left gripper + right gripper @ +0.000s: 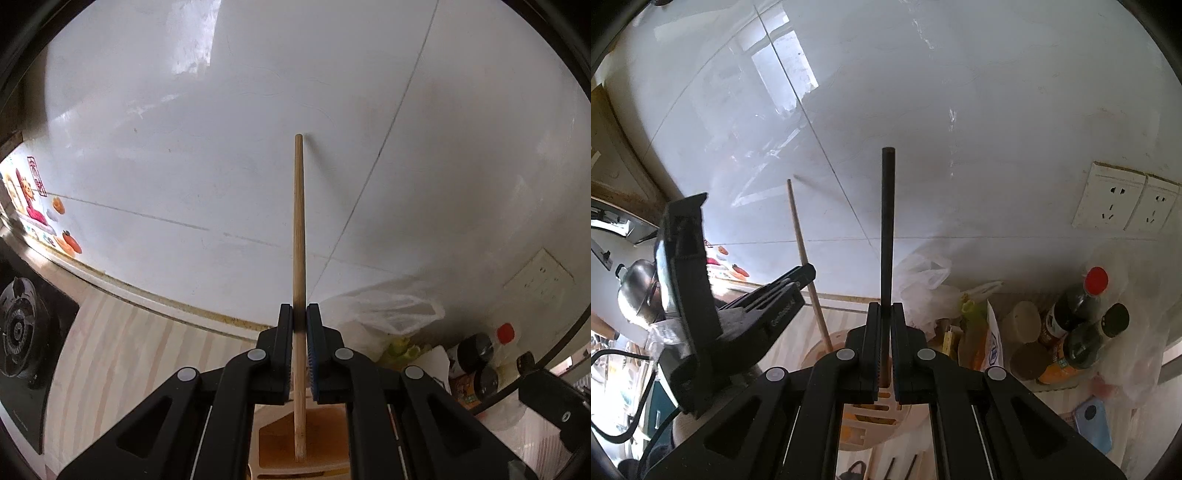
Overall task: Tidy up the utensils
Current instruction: 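Lower both chopsticks into the cream holder and open both tools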
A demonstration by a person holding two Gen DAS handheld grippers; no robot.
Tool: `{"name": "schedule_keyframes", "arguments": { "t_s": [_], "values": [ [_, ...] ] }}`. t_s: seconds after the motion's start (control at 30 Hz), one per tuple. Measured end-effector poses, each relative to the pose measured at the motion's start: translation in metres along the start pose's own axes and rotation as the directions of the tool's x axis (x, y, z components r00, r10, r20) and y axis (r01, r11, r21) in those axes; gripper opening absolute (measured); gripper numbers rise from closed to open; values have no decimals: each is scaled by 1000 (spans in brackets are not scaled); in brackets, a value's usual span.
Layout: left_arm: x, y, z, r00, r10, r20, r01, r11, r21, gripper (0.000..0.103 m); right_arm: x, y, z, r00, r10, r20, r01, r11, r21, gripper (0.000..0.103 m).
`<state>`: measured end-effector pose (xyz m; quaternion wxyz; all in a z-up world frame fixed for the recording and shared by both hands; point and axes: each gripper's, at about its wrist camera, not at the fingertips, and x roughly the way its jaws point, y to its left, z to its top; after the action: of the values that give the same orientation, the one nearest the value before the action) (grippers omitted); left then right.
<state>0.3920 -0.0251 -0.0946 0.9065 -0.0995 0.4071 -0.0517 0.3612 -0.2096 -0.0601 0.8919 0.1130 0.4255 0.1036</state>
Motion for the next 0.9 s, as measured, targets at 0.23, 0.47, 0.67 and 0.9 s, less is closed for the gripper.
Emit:
{"name": "schedule_keyframes", "arguments": {
  "t_s": [0.23, 0.47, 0.67, 0.9],
  "values": [
    [-8, 2, -14, 998, -35, -54, 38, 998, 49, 5, -3, 1, 0, 1000, 12, -18, -12, 1000, -5, 5],
    [-46, 5, -22, 997, -8, -79, 17, 994, 110, 64, 11, -6, -2, 993, 54, -105, -50, 998, 38, 22],
    [-99, 30, -50, 999, 30, 29, -32, 997, 76, 103, -18, -23, -18, 999, 9, -32, -6, 996, 89, 61],
    [-94, 49, -122, 993, 112, -48, -107, 990, 91, 103, -28, -61, -90, 999, -52, -5, 52, 981, 188, 97]
  ]
}}
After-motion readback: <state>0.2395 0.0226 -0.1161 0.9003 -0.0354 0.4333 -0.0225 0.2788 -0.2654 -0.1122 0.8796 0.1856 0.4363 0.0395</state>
